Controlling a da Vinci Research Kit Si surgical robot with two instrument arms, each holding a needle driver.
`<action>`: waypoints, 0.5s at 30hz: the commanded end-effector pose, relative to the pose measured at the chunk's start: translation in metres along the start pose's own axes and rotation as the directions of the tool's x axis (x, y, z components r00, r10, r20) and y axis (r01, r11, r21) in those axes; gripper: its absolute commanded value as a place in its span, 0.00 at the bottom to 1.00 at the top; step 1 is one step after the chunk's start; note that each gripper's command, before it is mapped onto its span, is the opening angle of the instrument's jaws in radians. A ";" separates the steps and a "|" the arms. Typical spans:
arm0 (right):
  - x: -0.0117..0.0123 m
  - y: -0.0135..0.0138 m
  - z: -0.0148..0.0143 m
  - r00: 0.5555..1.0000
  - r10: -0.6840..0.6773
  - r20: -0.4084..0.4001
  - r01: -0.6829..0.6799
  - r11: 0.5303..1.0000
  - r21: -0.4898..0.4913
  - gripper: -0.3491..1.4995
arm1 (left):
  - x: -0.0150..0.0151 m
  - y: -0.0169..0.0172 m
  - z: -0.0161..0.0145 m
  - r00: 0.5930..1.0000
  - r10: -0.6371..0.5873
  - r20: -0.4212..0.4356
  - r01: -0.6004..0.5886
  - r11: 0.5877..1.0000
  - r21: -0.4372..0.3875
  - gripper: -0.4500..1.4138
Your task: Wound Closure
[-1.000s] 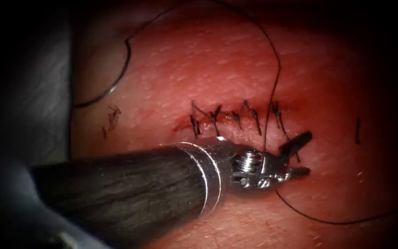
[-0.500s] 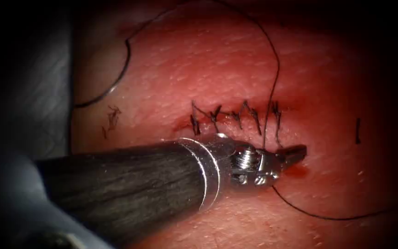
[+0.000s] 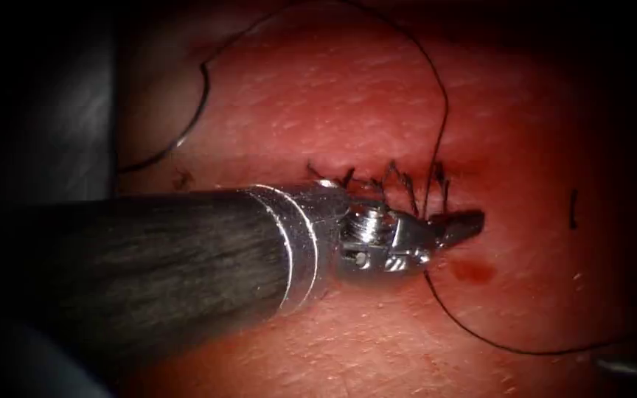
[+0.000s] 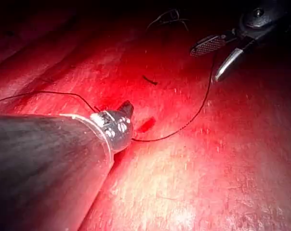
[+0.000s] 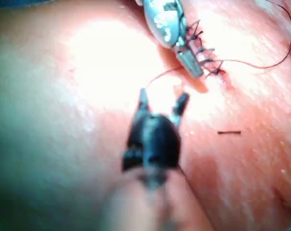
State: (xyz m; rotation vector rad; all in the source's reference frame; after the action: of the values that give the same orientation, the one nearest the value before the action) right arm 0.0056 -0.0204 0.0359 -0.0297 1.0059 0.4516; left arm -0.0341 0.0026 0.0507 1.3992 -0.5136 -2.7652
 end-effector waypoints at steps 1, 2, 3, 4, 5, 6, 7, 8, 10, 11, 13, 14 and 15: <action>-0.0017 0.0013 0.0021 0.998 -0.048 -0.037 0.048 0.999 0.004 0.89 | -0.0002 0.0003 0.0007 1.000 -0.012 -0.004 0.012 1.000 -0.001 0.00; -0.0023 0.0019 0.0027 0.996 -0.079 -0.049 0.079 0.997 0.009 0.89 | -0.0004 0.0002 0.0007 1.000 -0.012 -0.005 0.012 1.000 -0.002 0.00; -0.0030 0.0026 0.0035 0.992 -0.116 -0.058 0.116 0.993 0.009 0.88 | -0.0005 0.0002 0.0007 1.000 -0.017 -0.009 0.017 1.000 -0.004 0.00; -0.0035 0.0031 0.0042 0.987 -0.146 -0.063 0.147 0.989 0.009 0.88 | -0.0007 0.0003 0.0006 1.000 -0.016 -0.011 0.016 1.000 -0.004 0.00; -0.0040 0.0036 0.0048 0.982 -0.170 -0.075 0.172 0.985 0.011 0.88 | -0.0009 0.0003 0.0006 1.000 -0.021 -0.012 0.020 1.000 -0.005 0.00; -0.0047 0.0041 0.0056 0.971 -0.219 -0.094 0.221 0.975 0.018 0.88 | -0.0010 0.0003 0.0006 1.000 -0.020 -0.013 0.020 1.000 -0.005 0.00; -0.0052 0.0044 0.0062 0.964 -0.249 -0.098 0.251 0.968 0.014 0.87 | -0.0012 0.0003 0.0005 1.000 -0.025 -0.015 0.025 1.000 -0.006 0.00; -0.0055 0.0047 0.0069 0.955 -0.278 -0.104 0.281 0.960 0.011 0.87 | -0.0013 0.0003 0.0004 1.000 -0.024 -0.016 0.024 1.000 -0.007 0.00; -0.0063 0.0051 0.0083 0.933 -0.333 -0.138 0.339 0.941 0.020 0.86 | -0.0014 0.0002 0.0001 0.999 -0.030 -0.019 0.030 1.000 -0.010 0.00; -0.0065 0.0052 0.0089 0.925 -0.346 -0.154 0.354 0.935 0.026 0.86 | -0.0015 0.0002 0.0000 0.999 -0.030 -0.020 0.030 0.999 -0.011 0.00; -0.0067 0.0052 0.0103 0.908 -0.376 -0.187 0.388 0.921 0.031 0.86 | -0.0015 0.0000 -0.0001 0.999 -0.031 -0.024 0.031 0.999 -0.013 0.00; -0.0067 0.0051 0.0109 0.898 -0.392 -0.200 0.406 0.913 0.033 0.85 | -0.0014 -0.0001 -0.0001 0.999 -0.032 -0.028 0.031 0.999 -0.015 0.00; -0.0066 0.0051 0.0115 0.885 -0.413 -0.216 0.429 0.902 0.033 0.85 | -0.0014 -0.0001 -0.0001 0.999 -0.038 -0.031 0.037 0.999 -0.016 0.00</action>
State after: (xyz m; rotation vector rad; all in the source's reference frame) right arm 0.0097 -0.0147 0.0482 -0.2474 1.1955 -0.0271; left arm -0.0328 0.0030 0.0509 1.4817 -0.4559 -2.7618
